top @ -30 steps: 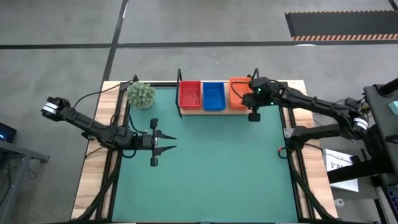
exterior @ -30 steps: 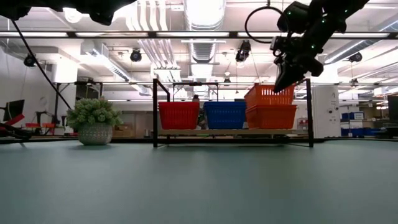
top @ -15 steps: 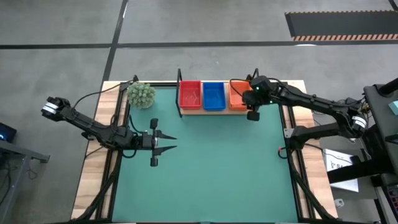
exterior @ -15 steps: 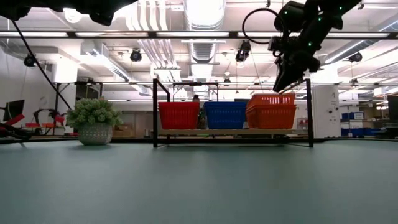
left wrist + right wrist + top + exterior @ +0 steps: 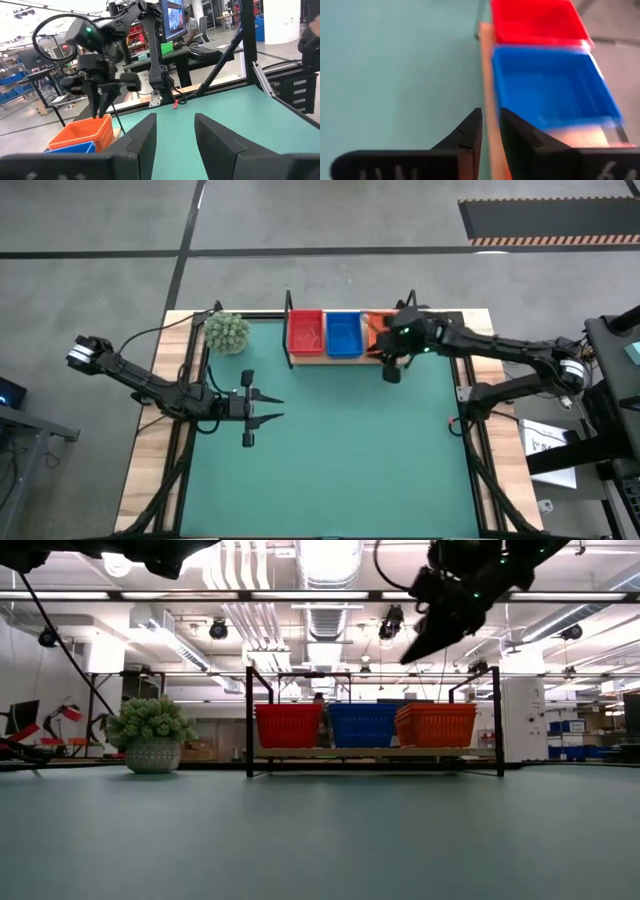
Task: Stack baskets on shelf by color
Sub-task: Adjust the blue bins on the shelf
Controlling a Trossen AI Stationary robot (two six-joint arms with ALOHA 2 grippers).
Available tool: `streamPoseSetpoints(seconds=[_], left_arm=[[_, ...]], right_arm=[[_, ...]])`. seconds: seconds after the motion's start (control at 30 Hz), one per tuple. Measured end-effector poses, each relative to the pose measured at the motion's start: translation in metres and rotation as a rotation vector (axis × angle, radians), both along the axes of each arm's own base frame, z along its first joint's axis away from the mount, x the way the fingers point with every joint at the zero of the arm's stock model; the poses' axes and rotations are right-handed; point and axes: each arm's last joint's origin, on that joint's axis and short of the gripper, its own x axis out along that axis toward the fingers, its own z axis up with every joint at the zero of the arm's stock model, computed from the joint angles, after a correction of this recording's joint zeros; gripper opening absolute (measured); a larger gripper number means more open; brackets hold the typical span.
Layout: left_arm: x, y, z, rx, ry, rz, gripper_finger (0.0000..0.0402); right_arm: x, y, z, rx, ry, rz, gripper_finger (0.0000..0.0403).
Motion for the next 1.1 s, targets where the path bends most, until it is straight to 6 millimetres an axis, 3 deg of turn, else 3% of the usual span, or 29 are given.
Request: streamPoseSetpoints(seconds=[0.23,0.63,1.1], left_arm=[[0.0,0.0,0.0,0.0,0.001,0.005,0.0118],[0.0,0.0,-0.001,0.002,0.006,0.007,0.0118],[0.0,0.0,-0.001,0.002,0.006,0.007,0.0118]], right_arm=[[0.039,0.019,-0.019,-0.039,-0.004,0.079,0.0013],[0.076,0.004,-0.063,-0.118,0.119,-0.043,0.0009],[0.097,-0.009,-0.062,-0.134,0.128,-0.073,0.0008]])
